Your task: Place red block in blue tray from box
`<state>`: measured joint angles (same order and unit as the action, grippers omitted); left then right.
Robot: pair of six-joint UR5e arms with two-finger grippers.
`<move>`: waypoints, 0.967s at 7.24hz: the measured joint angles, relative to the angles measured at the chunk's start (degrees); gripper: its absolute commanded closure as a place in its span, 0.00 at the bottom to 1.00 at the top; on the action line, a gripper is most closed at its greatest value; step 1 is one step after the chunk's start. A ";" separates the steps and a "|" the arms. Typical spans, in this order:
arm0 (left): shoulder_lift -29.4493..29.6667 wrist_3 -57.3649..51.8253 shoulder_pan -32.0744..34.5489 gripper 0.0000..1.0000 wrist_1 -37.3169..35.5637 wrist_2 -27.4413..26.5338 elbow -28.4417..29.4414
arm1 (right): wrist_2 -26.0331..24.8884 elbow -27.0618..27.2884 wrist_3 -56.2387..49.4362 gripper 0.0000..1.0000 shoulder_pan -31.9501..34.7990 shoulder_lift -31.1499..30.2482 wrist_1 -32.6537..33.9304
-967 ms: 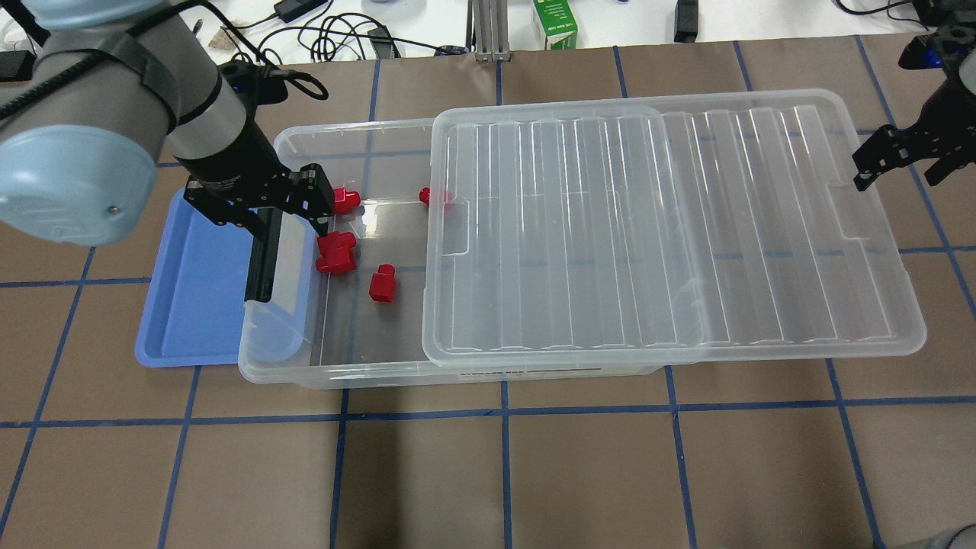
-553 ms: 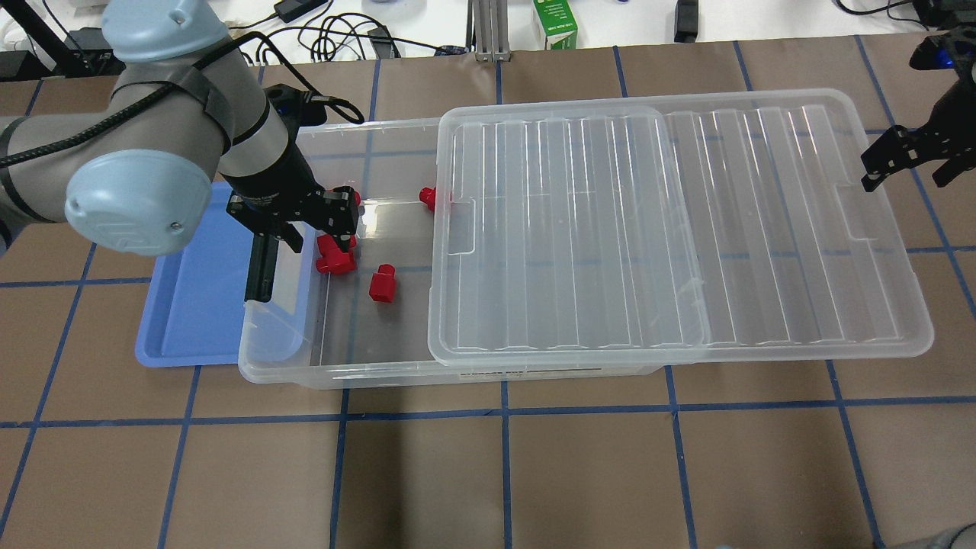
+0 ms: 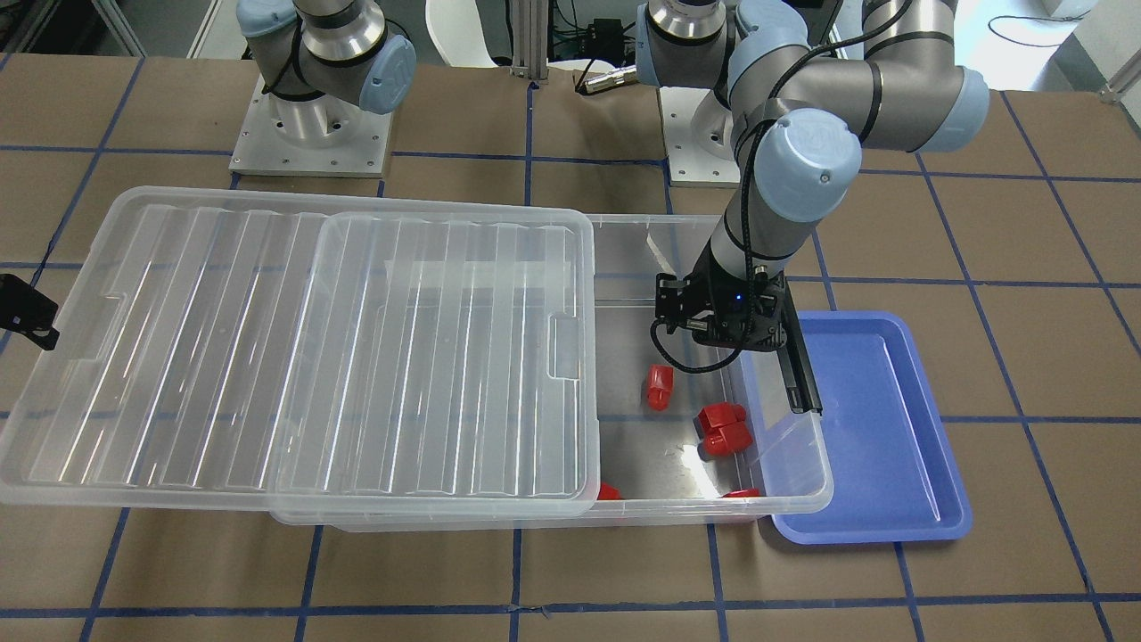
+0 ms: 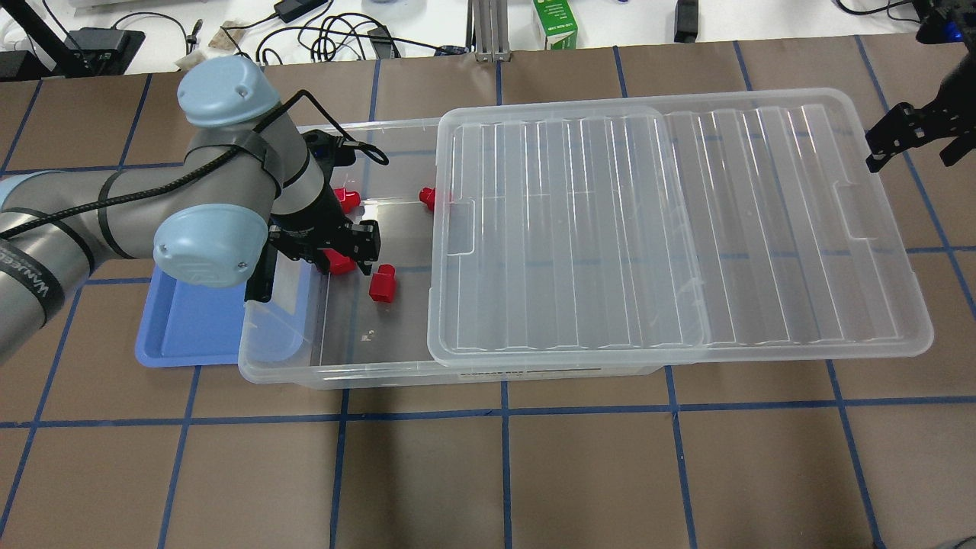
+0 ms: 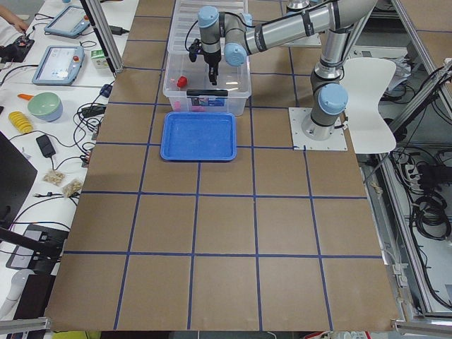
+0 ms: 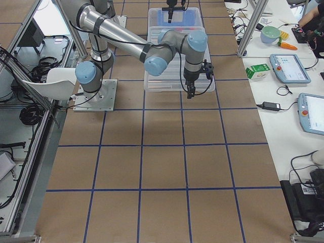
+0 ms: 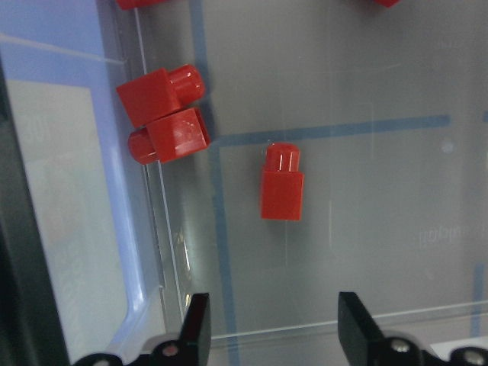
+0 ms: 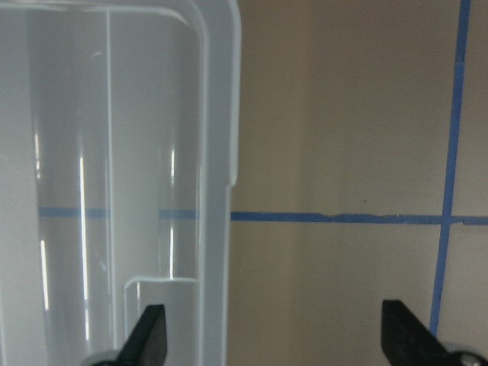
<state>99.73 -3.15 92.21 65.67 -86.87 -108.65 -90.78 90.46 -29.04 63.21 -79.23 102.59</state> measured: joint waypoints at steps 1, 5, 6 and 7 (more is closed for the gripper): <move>1.23 -0.27 0.14 0.35 -1.84 0.15 -0.90 | 0.00 -3.40 0.05 0.00 0.21 -1.01 -4.82; 7.19 -0.51 1.31 0.35 -8.29 0.17 -1.47 | 0.09 -8.97 2.98 0.00 1.07 -10.21 -19.09; 8.45 -0.56 1.41 0.35 -9.20 0.17 -1.48 | 0.01 -8.82 5.33 0.00 3.18 -10.90 -19.60; 9.53 -0.60 1.50 0.35 -9.66 0.17 -1.48 | -0.20 -8.76 9.77 0.00 6.83 -11.04 -19.51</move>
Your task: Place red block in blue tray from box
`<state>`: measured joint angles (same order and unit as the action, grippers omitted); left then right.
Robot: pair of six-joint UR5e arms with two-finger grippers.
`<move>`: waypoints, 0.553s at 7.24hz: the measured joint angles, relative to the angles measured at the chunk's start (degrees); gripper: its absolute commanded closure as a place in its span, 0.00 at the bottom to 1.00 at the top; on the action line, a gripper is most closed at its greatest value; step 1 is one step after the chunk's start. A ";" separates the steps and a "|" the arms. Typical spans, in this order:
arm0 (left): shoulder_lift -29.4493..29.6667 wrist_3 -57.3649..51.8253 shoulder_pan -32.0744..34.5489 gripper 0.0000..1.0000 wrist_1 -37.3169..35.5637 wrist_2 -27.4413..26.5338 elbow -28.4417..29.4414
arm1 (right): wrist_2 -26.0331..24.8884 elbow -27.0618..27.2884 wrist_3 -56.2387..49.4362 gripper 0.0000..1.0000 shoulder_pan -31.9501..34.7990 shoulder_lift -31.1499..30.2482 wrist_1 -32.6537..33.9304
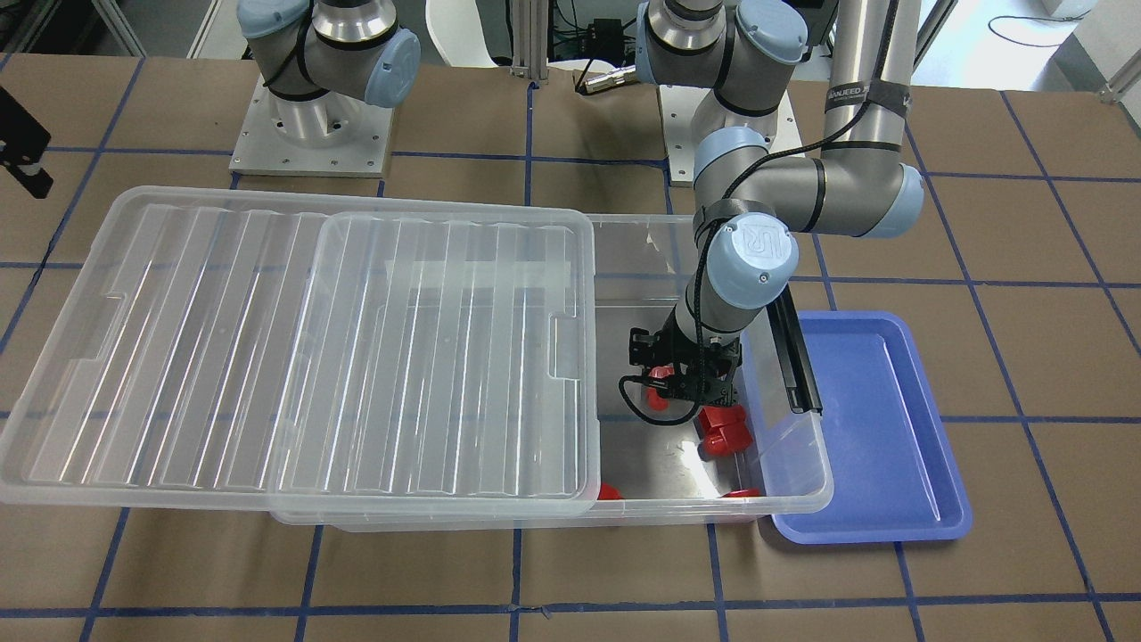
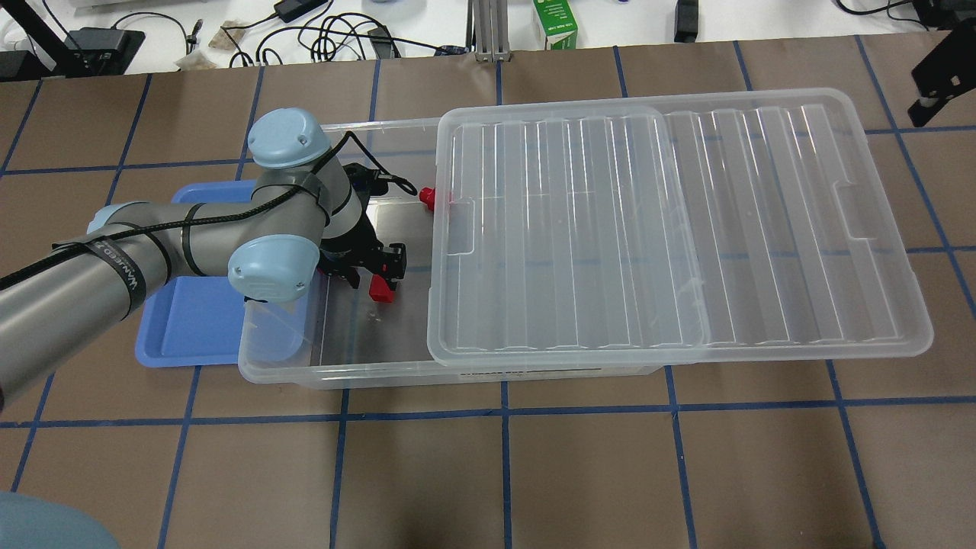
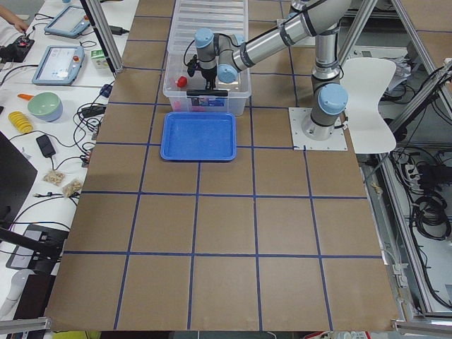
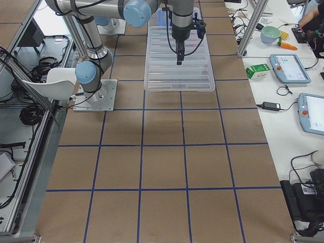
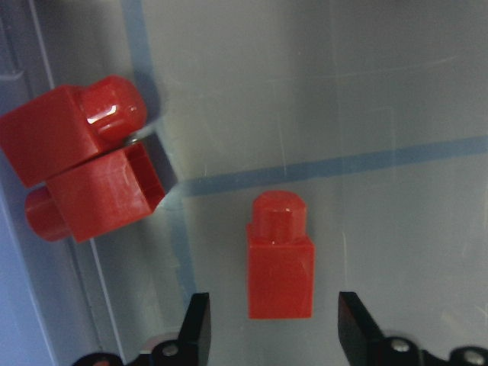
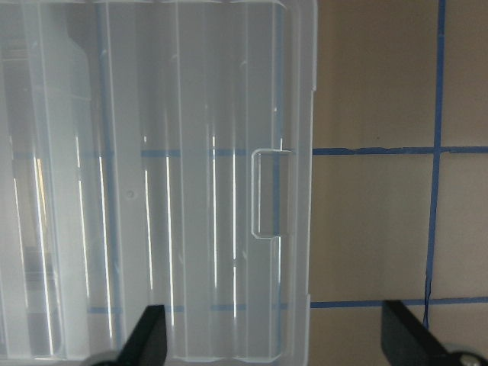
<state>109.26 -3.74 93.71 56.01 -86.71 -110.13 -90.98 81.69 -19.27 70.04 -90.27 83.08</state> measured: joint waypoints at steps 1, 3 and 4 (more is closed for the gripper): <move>0.79 -0.02 0.09 0.35 -0.23 0.00 0.00 | -0.26 0.02 5.98 0.00 4.86 0.31 0.60; 1.94 -0.03 0.15 0.68 -0.72 -0.02 0.00 | -0.47 0.04 16.89 0.00 15.26 2.20 2.60; 2.49 -0.63 0.15 1.00 -1.33 0.02 0.01 | -0.54 0.10 20.88 0.00 19.13 3.34 4.13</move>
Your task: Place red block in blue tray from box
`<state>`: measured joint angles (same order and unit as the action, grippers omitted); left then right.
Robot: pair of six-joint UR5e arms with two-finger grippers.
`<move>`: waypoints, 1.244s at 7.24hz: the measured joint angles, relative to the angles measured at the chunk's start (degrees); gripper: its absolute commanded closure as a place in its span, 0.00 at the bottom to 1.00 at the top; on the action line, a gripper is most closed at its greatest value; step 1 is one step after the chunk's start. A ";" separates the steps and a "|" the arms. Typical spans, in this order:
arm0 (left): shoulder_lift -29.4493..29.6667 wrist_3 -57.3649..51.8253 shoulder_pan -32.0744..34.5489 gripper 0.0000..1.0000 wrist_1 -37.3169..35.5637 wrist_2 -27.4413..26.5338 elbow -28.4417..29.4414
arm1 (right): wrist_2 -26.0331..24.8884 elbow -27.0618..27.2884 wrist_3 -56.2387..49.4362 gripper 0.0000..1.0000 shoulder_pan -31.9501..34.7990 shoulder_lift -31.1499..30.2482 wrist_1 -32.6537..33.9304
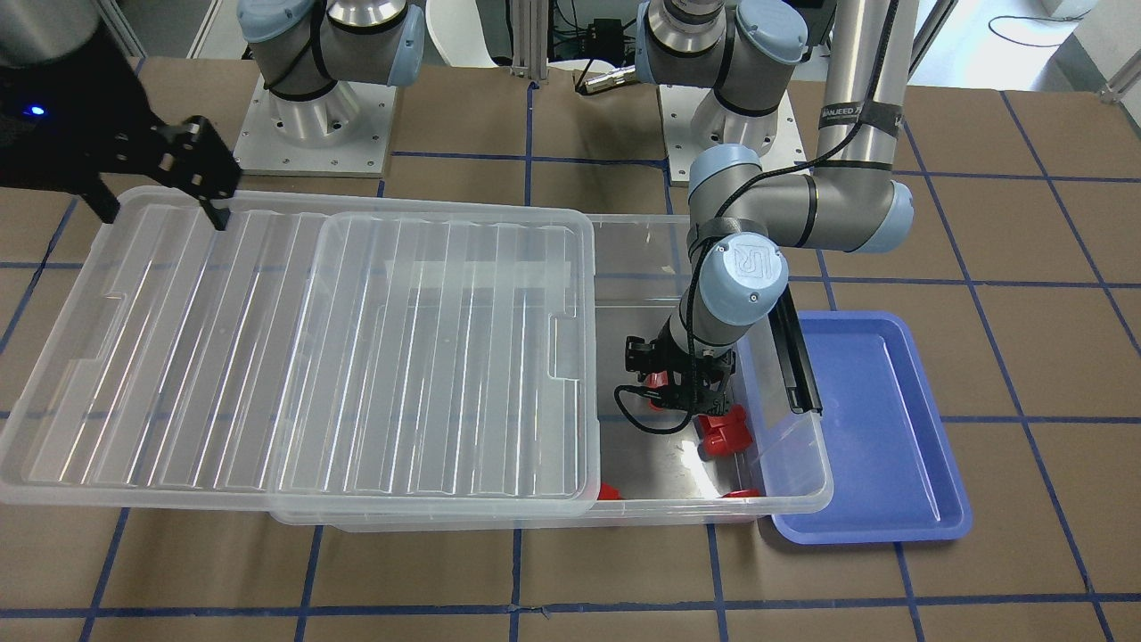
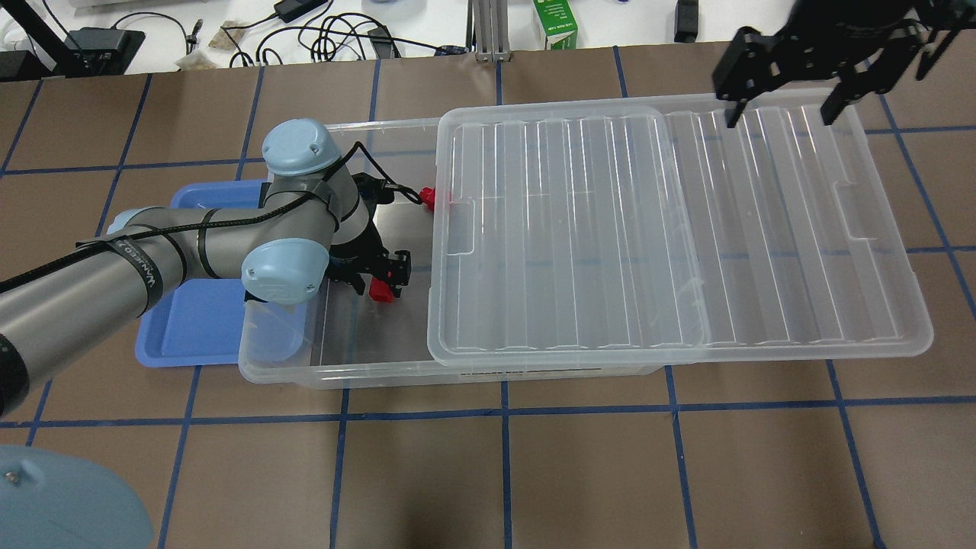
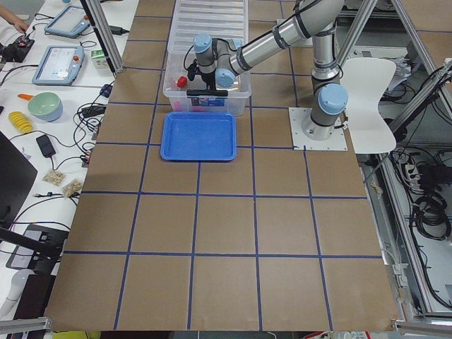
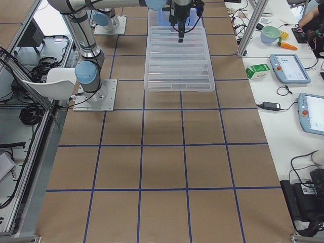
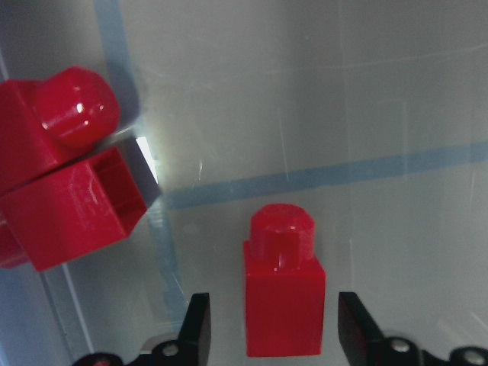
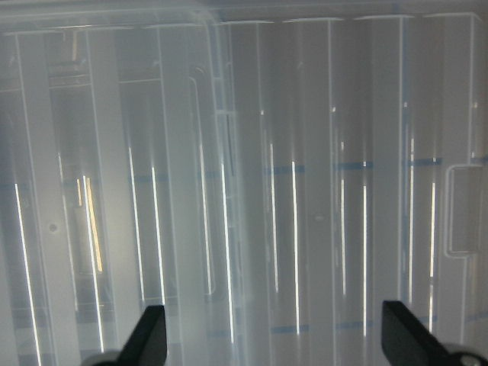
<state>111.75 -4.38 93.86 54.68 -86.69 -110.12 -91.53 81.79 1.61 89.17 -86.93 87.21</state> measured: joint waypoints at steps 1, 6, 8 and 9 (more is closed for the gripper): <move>0.40 -1.14 0.00 1.00 -0.62 0.02 0.08 | -0.02 0.13 1.58 0.00 1.98 0.62 1.18; -2.60 -2.40 -0.26 1.00 7.01 -0.52 6.10 | 0.13 0.47 1.39 0.00 3.14 1.22 2.38; -5.97 -2.00 -0.77 1.00 23.48 -0.87 16.26 | 0.04 0.47 1.38 0.00 3.13 1.23 2.42; -7.64 -1.98 -2.36 1.00 31.54 -1.45 21.29 | 0.01 0.47 1.38 0.00 3.12 1.23 2.38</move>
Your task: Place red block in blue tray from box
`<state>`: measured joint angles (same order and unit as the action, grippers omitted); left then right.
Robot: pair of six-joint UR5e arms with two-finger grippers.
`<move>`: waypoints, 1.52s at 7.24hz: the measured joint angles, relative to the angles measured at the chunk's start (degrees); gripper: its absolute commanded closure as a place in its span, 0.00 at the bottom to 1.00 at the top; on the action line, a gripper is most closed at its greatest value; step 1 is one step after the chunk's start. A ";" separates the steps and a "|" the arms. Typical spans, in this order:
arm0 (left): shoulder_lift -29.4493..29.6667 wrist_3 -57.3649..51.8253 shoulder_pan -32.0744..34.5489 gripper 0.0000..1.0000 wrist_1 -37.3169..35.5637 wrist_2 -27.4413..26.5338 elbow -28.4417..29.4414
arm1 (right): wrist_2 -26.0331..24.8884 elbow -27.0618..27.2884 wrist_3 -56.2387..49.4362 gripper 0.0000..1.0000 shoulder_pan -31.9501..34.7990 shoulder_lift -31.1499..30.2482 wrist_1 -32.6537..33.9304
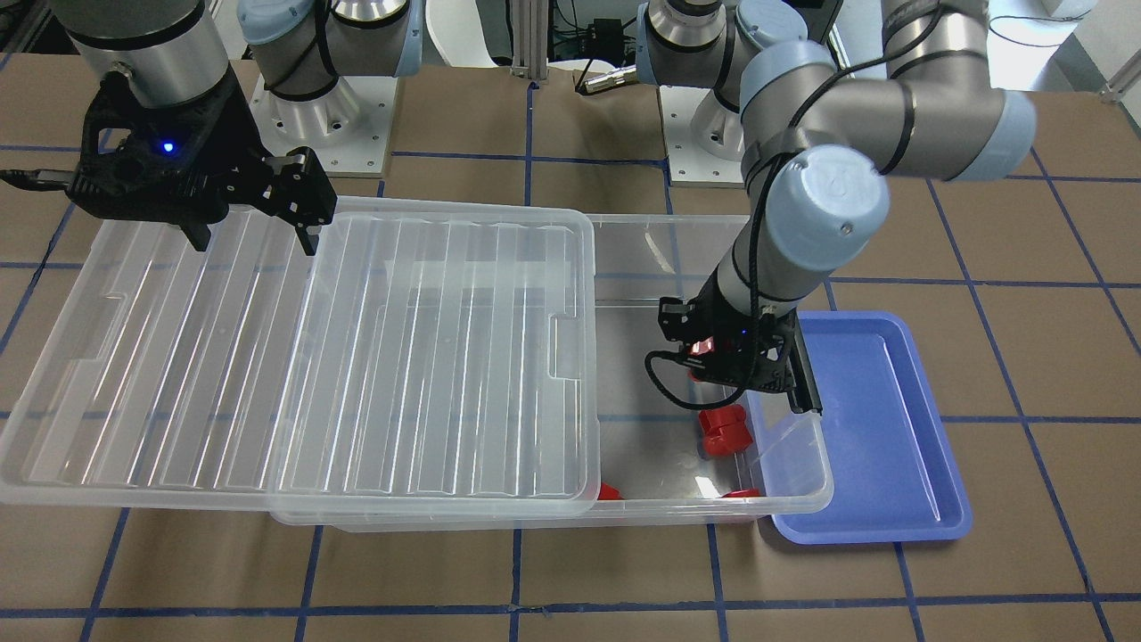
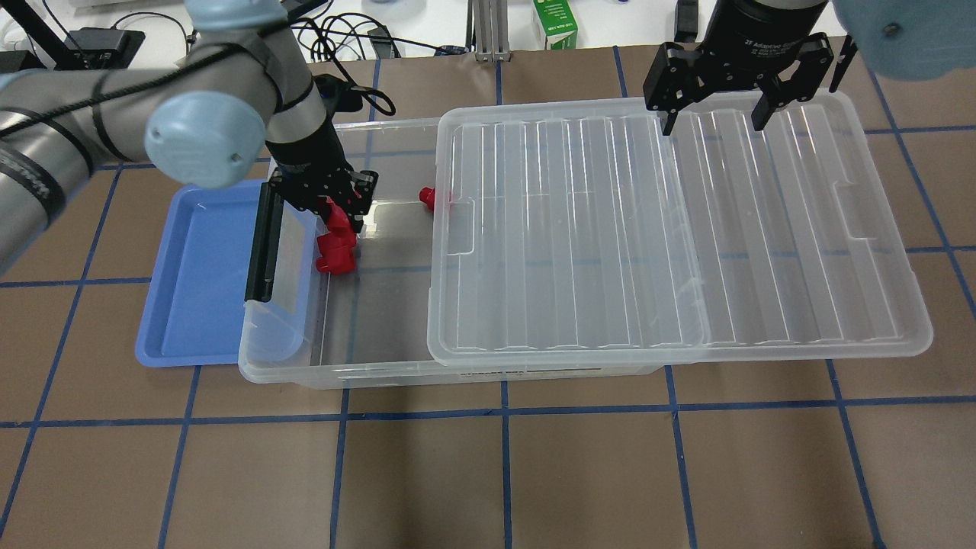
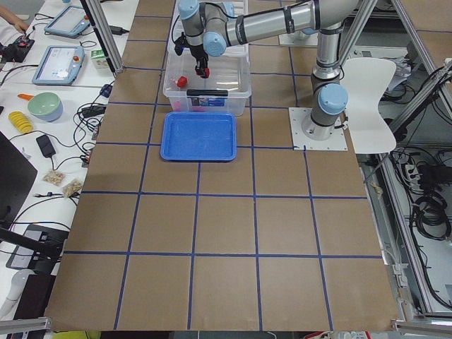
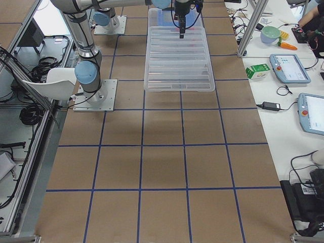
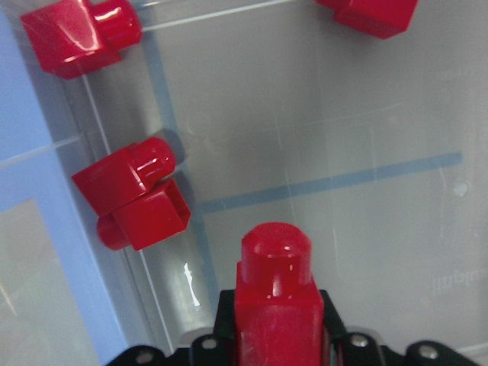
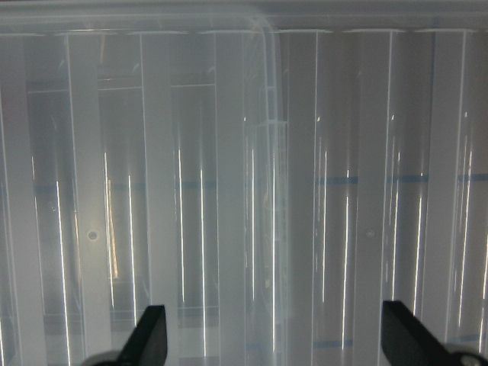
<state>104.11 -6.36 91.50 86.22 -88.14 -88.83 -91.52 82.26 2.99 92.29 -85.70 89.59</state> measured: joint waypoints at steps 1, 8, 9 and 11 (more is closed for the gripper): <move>-1.29 -0.23 -3.30 1.00 5.27 -0.79 3.55 | -0.01 -0.02 0.00 0.00 0.00 0.00 0.00; 5.02 -14.78 -24.56 1.00 -4.07 -1.42 -1.75 | 0.09 -1.03 -23.67 0.00 -15.58 -1.32 -0.42; 6.50 -14.36 -24.62 1.00 -8.45 -1.36 -4.28 | 0.40 -0.95 -30.58 0.00 -20.99 -1.60 -0.39; 9.02 -14.11 -24.50 1.00 -13.21 -0.98 -7.06 | 0.75 -0.59 -39.94 0.00 -30.29 -1.50 -0.33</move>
<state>113.14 -20.47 67.00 73.01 -89.12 -95.89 -90.76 81.67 -36.95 62.01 -87.20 89.26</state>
